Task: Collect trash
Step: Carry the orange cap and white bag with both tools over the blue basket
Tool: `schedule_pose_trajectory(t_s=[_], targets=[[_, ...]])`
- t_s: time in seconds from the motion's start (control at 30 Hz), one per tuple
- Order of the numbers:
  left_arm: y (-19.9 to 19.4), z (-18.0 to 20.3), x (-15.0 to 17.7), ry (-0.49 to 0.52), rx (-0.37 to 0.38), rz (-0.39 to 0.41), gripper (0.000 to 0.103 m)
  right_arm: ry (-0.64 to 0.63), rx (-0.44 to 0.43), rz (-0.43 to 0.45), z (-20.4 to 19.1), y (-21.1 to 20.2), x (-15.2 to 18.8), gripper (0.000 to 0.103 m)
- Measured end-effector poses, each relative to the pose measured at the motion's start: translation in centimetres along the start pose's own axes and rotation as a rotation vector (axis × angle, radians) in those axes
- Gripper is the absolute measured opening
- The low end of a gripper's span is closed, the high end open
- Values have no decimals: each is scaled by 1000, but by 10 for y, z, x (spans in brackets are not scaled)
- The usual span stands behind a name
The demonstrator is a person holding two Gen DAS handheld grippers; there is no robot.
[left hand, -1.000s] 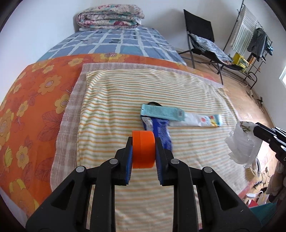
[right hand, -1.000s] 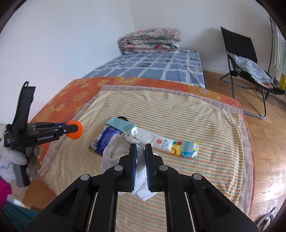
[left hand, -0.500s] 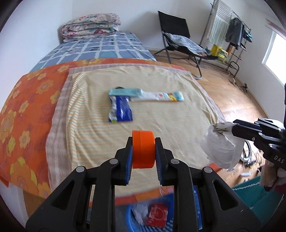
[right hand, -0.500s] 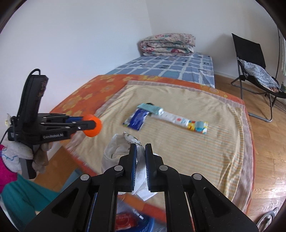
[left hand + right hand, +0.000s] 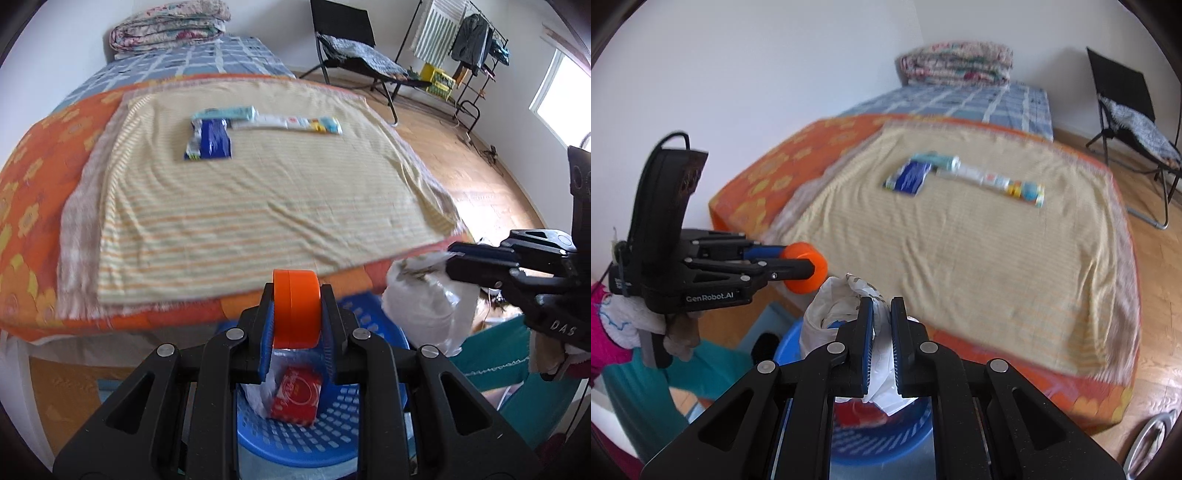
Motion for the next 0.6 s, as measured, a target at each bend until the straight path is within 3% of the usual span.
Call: schedule_pose_trajectory(t_s=[0.3,0.6], targets=[[20,7,41,-14,26,-93,21,-15,-10,-92,-12,17,32,8],[29,11,58,-8,32,-138,21,-13,-17,-152,-17,29,45,8]])
Point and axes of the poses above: each gripper's, at about its wrist camera, not at the fingertips, and y roughly the way its jaws point, z to its right, x to its underside, the point moved 2 cm from there along y, roughly the way its jaws point, and after that the axes turned 8 degrees about x, right-handed, at the moved point
